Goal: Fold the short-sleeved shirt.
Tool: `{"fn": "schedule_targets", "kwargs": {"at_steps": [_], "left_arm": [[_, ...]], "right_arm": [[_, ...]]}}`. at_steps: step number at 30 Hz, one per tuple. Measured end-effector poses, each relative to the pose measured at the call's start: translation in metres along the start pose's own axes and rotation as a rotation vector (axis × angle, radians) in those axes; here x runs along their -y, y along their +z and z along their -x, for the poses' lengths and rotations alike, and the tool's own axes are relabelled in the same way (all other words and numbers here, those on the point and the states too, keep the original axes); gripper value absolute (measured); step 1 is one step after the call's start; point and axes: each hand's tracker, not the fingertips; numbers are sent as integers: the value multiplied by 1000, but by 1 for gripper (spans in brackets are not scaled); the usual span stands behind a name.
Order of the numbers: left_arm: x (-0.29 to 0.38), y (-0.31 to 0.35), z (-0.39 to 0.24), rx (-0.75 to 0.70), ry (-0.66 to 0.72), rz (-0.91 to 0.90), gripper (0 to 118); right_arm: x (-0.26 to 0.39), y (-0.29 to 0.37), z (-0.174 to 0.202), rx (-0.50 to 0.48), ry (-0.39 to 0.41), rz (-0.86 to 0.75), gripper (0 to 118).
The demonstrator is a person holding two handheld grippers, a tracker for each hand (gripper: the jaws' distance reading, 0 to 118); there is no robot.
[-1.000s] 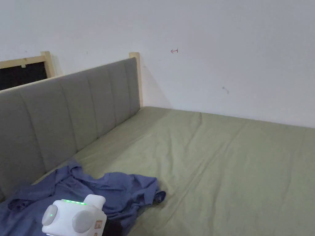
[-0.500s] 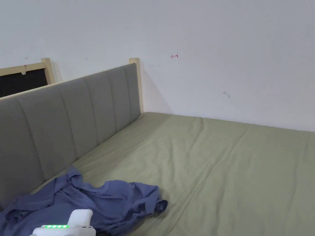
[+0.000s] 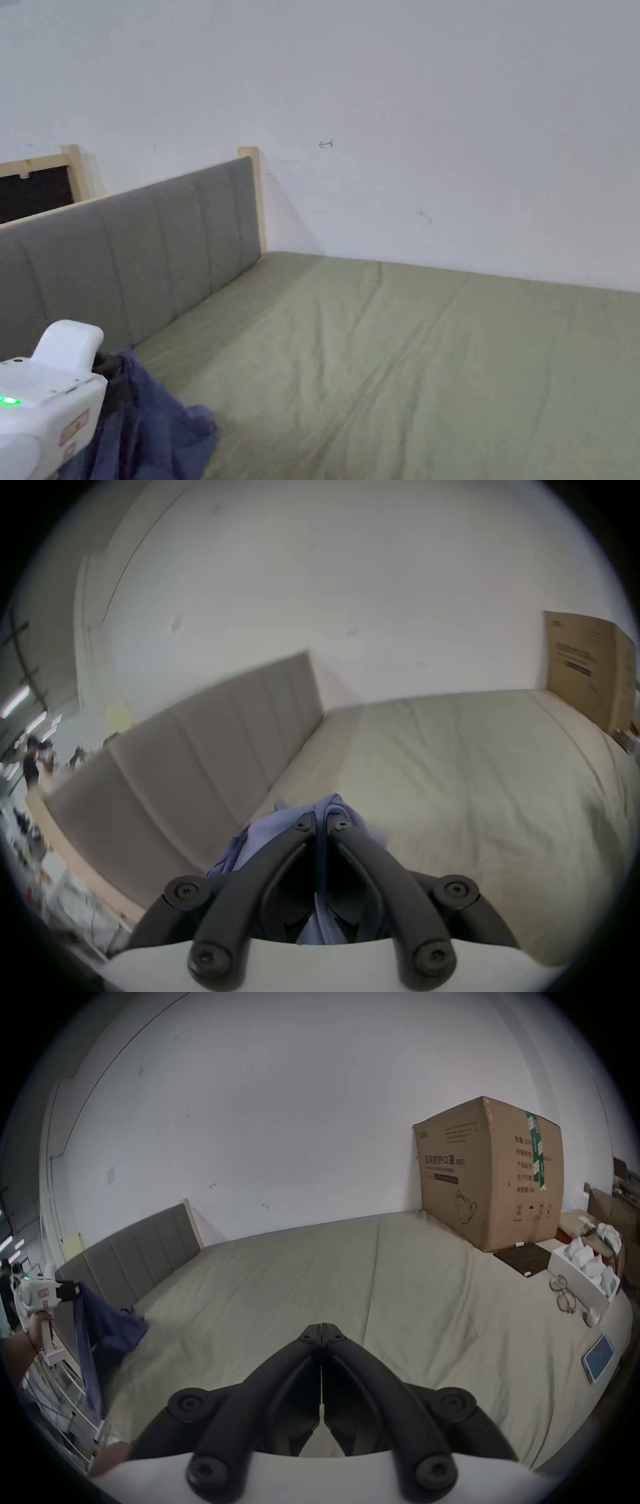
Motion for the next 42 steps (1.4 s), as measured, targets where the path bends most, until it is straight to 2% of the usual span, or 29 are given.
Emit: {"fn": "schedule_targets", "kwargs": {"at_steps": [2, 5, 8, 12, 14, 16, 19, 23, 25, 29, 30, 32, 33, 34, 35, 36, 37, 40, 42], "left_arm": [[-37, 27, -12, 114, 20, -86, 3], [-93, 71, -44, 202, 65, -233, 3], [-141, 109, -87, 367, 114, -362, 3], [-188, 145, -168, 577, 43, -410, 3], [-201, 159, -208, 702, 28, -408, 3], [-207, 165, -251, 808, 5, -363, 3], [-210, 160, -314, 979, -63, -200, 4], [-169, 126, -405, 1211, -98, 195, 4], [-127, 108, -447, 1207, -115, 336, 4], [-41, 87, -497, 1211, -124, 416, 7], [-27, 84, -503, 1212, -113, 458, 16], [-8, 85, -502, 1217, -45, 512, 21], [2, 90, -496, 1226, 31, 495, 34], [9, 96, -490, 1278, 93, 464, 65], [12, 101, -484, 1303, 106, 455, 102], [14, 106, -479, 1296, 84, 454, 117], [14, 113, -462, 1311, 155, 386, 113], [-1, 121, -424, 1236, 207, 263, 114], [-12, 141, -386, 1147, 286, 45, 115]], "right_arm": [[-3, 6, -3, -10, -27, -6, 0], [-12, 19, -9, -7, -27, -33, 0], [-19, 36, -18, 0, -15, -98, 0], [-30, 59, -32, 34, -1, -138, 0], [-33, 71, -41, 49, -22, -168, 0], [-34, 82, -51, 55, -48, -194, 0], [-35, 94, -65, 81, -48, -186, 0], [-26, 103, -85, 125, -42, -170, 0], [-17, 105, -92, 153, -60, -149, 0], [-1, 106, -98, 182, -117, -54, 0], [-1, 106, -98, 193, -125, -36, 0], [-3, 106, -98, 194, -201, -41, 0], [13, 132, -156, 151, -257, -46, 0], [14, 137, -166, 123, -285, -49, 0], [11, 137, -165, 121, -296, -52, 0], [8, 136, -163, 133, -277, -58, 0], [22, 141, -175, 136, -263, -72, 0], [23, 142, -183, 141, -179, -96, 0], [9, 143, -159, 123, -141, -128, 0]]}}
